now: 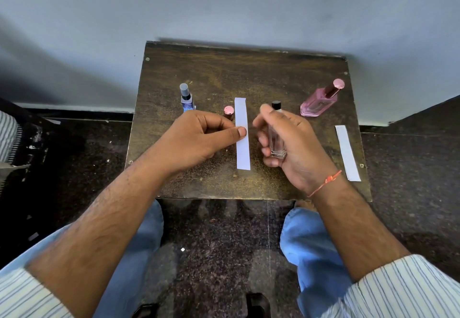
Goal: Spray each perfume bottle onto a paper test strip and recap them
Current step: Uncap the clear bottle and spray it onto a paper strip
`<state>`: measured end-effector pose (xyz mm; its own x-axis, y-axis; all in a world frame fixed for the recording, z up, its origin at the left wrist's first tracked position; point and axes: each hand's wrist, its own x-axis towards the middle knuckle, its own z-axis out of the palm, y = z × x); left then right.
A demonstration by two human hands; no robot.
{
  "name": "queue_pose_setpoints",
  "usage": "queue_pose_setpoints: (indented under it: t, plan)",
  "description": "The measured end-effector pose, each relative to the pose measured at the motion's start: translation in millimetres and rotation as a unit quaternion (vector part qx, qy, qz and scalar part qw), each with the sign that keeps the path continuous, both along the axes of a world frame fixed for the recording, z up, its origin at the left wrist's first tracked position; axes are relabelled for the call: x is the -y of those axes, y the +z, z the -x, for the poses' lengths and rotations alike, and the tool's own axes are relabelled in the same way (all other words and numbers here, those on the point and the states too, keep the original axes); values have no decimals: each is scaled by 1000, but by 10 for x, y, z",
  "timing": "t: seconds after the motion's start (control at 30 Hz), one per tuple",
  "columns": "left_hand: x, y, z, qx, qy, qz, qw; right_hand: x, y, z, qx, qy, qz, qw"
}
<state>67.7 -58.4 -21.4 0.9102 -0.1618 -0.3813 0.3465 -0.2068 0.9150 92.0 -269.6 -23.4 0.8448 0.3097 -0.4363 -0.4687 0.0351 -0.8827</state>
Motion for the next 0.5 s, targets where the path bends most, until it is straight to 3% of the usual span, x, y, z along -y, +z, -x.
queue_pose_setpoints:
  t: [0.23,0.5]
  plan:
    - [17,12,-5,2,2,5,1000,78,16,-30,-91,11,-142,986]
    - [15,-8,-15,10,19,3,1000,48,-57,-18,30,-21,-63,997]
